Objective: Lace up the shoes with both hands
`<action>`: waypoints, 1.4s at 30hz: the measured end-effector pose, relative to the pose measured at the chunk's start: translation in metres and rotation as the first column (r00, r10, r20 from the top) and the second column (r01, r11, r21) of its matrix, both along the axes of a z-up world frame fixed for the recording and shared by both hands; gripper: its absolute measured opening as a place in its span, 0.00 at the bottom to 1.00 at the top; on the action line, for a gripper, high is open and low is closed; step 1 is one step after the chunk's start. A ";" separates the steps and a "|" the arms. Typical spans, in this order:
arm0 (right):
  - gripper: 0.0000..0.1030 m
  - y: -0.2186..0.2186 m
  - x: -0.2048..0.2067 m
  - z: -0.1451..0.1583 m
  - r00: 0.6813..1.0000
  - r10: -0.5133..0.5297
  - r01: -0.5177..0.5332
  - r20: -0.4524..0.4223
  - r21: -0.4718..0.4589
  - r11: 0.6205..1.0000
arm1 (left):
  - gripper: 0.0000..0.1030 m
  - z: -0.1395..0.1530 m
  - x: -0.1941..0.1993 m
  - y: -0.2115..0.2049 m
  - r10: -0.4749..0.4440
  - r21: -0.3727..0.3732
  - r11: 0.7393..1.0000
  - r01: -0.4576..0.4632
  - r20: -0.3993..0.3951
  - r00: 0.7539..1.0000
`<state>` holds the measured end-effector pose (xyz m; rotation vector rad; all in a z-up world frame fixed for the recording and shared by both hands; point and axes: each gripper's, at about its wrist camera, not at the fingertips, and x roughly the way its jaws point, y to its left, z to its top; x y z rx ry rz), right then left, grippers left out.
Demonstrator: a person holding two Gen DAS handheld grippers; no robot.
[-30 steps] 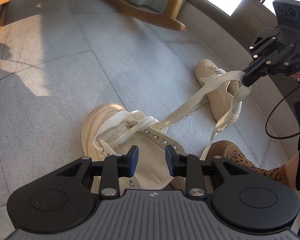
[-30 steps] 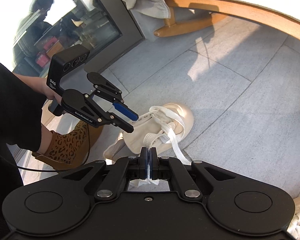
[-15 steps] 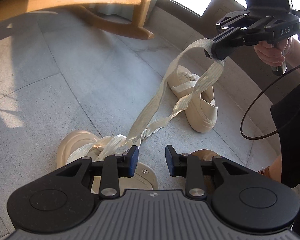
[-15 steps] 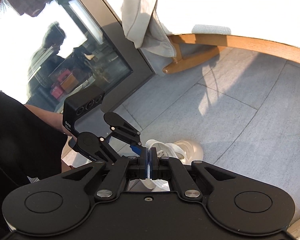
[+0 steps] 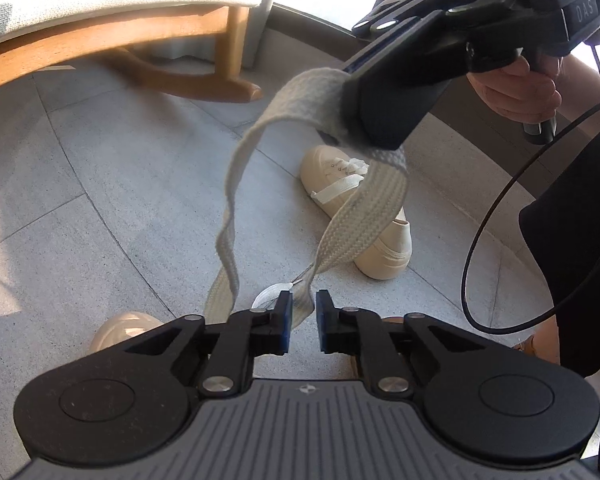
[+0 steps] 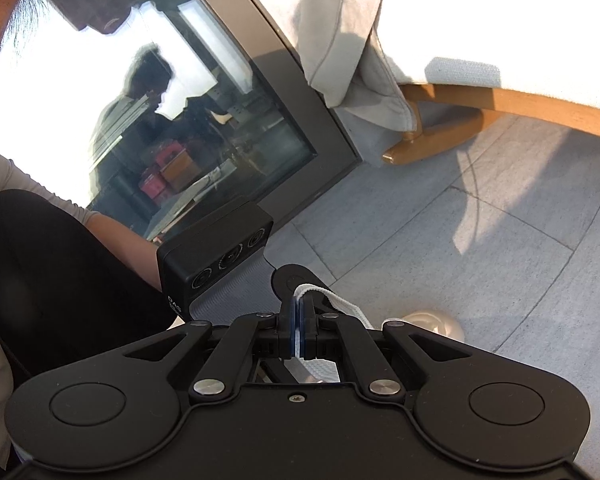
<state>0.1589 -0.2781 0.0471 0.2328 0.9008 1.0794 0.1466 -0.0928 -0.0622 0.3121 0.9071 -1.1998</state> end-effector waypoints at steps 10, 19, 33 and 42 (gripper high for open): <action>0.18 0.011 0.006 -0.030 0.999 -0.034 0.030 -0.009 -0.241 0.970 | 0.00 0.002 0.022 0.047 0.167 0.070 0.983 -0.167 0.004 0.986; 0.29 0.040 -0.023 -0.102 0.991 0.131 -0.106 -0.007 -0.623 0.775 | 0.00 0.002 0.029 0.066 0.233 0.080 0.970 -0.230 -0.025 0.972; 0.11 0.091 -0.043 -0.155 0.948 0.313 -0.191 0.066 -0.666 0.721 | 0.00 0.000 0.033 0.071 0.255 0.068 0.965 -0.252 -0.056 0.965; 0.00 0.091 -0.032 -0.161 0.962 0.268 -0.173 0.048 -0.653 0.737 | 0.00 -0.002 0.032 0.073 0.225 0.051 0.974 -0.221 -0.096 0.970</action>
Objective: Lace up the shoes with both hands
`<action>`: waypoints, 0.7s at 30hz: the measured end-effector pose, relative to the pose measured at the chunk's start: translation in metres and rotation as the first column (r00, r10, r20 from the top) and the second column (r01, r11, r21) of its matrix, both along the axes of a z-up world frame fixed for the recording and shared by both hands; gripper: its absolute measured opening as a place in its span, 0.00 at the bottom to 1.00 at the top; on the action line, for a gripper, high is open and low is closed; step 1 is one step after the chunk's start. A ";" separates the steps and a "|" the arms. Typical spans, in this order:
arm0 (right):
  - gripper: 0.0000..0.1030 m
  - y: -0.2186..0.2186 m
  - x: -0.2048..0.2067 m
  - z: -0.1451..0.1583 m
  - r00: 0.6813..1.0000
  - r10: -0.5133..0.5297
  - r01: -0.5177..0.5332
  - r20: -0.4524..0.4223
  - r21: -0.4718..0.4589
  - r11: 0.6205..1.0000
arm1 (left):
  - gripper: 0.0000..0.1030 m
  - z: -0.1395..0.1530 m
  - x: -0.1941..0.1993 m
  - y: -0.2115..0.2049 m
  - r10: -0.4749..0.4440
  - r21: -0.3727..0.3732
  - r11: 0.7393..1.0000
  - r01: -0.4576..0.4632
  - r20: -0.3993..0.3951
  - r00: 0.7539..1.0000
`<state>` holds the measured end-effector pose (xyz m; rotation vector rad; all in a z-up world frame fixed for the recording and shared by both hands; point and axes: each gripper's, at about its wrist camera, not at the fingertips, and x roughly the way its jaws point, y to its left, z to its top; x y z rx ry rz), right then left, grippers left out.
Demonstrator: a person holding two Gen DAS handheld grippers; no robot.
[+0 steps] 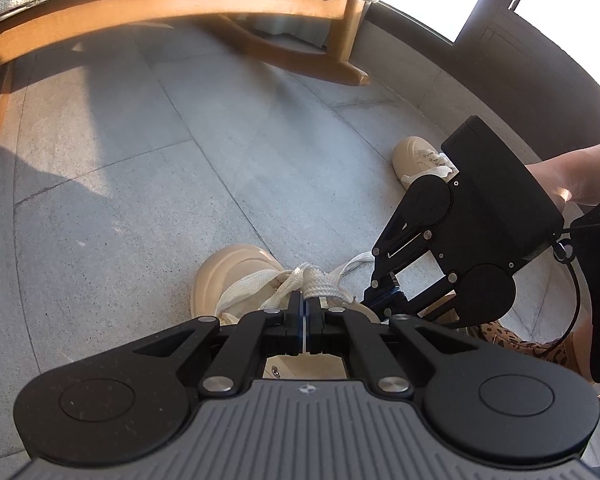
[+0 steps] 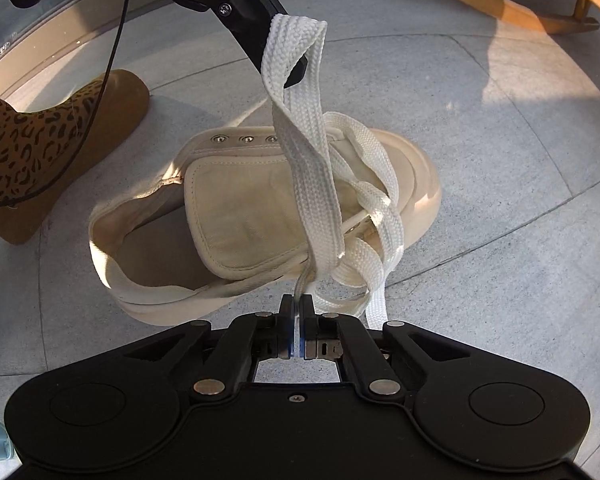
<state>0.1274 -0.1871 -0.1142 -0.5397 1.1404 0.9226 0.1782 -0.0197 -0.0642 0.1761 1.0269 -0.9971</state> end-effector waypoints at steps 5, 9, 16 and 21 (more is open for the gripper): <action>0.00 -0.022 0.000 0.001 0.998 -0.036 0.035 -0.051 -0.028 0.999 | 0.12 -0.007 -0.008 -0.010 -0.066 0.010 0.998 0.067 -0.043 0.997; 0.00 -0.054 -0.005 -0.005 0.995 -0.078 0.070 -0.067 -0.123 0.990 | 0.25 -0.012 -0.013 -0.019 -0.106 0.038 0.993 0.108 -0.058 0.993; 0.00 -0.096 0.000 0.003 0.952 -0.212 0.202 -0.219 -0.067 0.977 | 0.26 -0.020 -0.009 -0.032 -0.105 0.070 0.992 0.107 -0.032 0.994; 0.00 -0.110 0.008 0.002 0.839 -0.323 0.403 -0.438 0.100 0.910 | 0.26 -0.019 -0.005 -0.046 -0.124 0.081 0.989 0.125 -0.021 0.992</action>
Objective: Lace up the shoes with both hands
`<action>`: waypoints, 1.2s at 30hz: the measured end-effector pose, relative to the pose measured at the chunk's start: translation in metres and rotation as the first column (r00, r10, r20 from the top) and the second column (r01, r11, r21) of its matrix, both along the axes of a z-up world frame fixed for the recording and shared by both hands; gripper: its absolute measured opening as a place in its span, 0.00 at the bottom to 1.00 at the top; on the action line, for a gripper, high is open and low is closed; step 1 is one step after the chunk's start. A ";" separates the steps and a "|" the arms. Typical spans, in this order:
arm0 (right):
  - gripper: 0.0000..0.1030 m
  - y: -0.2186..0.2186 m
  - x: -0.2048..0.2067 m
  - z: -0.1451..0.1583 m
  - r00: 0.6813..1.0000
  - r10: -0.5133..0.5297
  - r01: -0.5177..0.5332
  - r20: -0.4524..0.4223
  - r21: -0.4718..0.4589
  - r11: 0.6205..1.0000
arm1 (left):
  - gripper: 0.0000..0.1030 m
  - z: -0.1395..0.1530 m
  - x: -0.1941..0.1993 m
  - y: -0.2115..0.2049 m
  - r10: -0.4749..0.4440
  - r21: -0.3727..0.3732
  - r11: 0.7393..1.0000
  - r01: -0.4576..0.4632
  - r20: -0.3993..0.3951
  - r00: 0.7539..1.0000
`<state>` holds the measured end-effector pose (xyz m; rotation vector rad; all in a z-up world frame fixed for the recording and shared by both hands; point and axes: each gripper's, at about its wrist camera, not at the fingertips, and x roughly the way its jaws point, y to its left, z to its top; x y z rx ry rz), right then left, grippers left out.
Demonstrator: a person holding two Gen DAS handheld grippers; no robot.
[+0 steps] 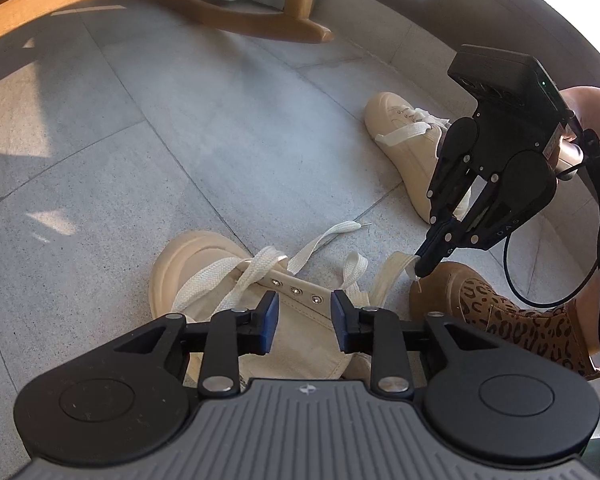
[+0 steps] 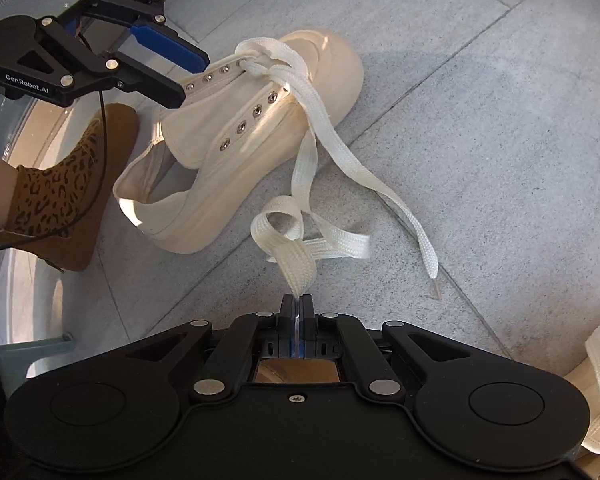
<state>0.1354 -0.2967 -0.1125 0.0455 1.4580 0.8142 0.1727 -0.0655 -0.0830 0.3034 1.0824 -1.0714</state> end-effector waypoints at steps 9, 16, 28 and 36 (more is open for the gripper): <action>0.00 -0.025 0.023 -0.009 0.906 -0.365 0.392 -0.215 0.099 0.914 | 0.26 -0.006 -0.008 -0.008 -0.025 0.018 1.000 0.025 -0.004 1.000; 0.00 -0.051 0.028 -0.021 0.641 -0.678 0.736 -0.361 0.037 0.676 | 0.26 -0.005 -0.010 -0.005 -0.009 0.009 1.000 0.009 -0.010 1.000; 0.00 -0.035 0.022 -0.037 0.389 -0.797 0.909 -0.462 0.051 0.413 | 0.26 -0.007 -0.005 -0.004 0.013 0.012 1.000 -0.013 -0.005 1.000; 0.00 -0.017 0.032 -0.048 0.337 -0.810 0.929 -0.480 0.029 0.370 | 0.23 -0.012 0.000 -0.011 -0.009 0.052 0.999 0.006 0.051 0.999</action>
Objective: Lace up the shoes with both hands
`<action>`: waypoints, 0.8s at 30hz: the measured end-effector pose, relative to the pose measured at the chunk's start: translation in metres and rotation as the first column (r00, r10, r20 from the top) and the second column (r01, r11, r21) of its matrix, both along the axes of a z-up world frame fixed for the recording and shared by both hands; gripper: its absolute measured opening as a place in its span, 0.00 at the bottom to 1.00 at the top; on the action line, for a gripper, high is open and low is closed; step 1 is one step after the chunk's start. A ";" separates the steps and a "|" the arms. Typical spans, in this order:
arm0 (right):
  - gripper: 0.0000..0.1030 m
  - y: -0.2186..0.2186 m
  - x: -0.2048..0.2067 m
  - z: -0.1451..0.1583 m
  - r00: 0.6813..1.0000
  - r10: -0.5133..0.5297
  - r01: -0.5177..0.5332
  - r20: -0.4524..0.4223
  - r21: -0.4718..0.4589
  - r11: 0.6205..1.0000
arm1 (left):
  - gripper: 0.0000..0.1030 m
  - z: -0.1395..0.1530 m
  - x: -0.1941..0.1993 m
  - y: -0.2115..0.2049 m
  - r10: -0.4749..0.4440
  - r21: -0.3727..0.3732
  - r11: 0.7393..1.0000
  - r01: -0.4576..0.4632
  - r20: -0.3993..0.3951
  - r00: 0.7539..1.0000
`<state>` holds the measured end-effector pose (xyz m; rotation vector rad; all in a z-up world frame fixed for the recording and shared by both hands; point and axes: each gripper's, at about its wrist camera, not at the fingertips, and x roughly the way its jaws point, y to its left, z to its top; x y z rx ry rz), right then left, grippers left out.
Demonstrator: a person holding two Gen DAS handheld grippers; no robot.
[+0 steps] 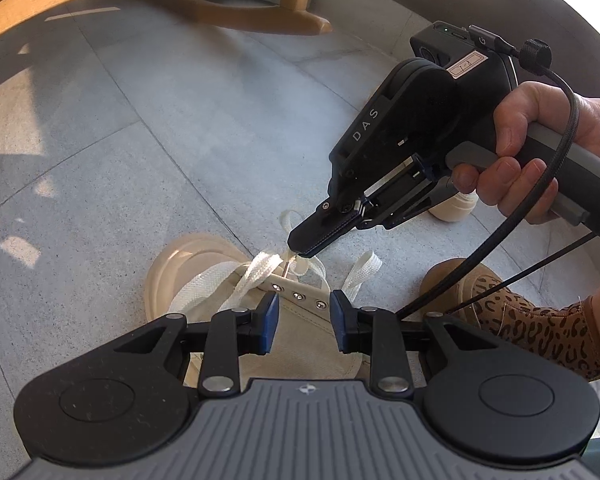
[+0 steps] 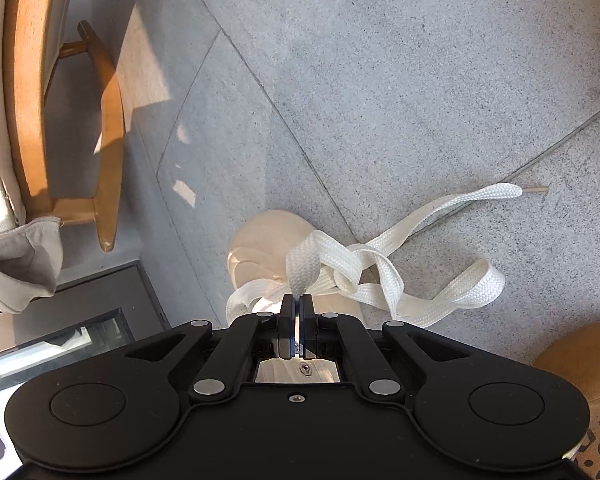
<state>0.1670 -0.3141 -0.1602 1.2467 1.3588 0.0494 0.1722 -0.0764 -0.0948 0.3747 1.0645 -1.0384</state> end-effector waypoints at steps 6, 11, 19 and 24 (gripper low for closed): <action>0.00 0.003 0.012 0.004 0.999 -0.037 0.038 0.037 -0.020 0.999 | 0.22 -0.001 0.004 -0.002 0.000 0.040 0.999 -0.002 0.040 0.999; 0.00 0.004 0.014 0.001 0.999 -0.043 0.044 0.034 -0.018 0.999 | 0.21 -0.005 0.006 -0.005 -0.006 0.059 0.998 0.004 0.042 0.999; 0.00 0.004 0.006 -0.006 0.998 -0.068 0.068 0.002 0.004 0.998 | 0.14 -0.010 0.005 -0.009 -0.049 0.047 0.998 0.046 0.045 0.998; 0.00 0.001 0.003 -0.008 0.997 -0.078 0.078 -0.005 0.010 0.997 | 0.13 -0.018 0.010 -0.009 -0.048 0.056 0.997 0.045 0.045 0.998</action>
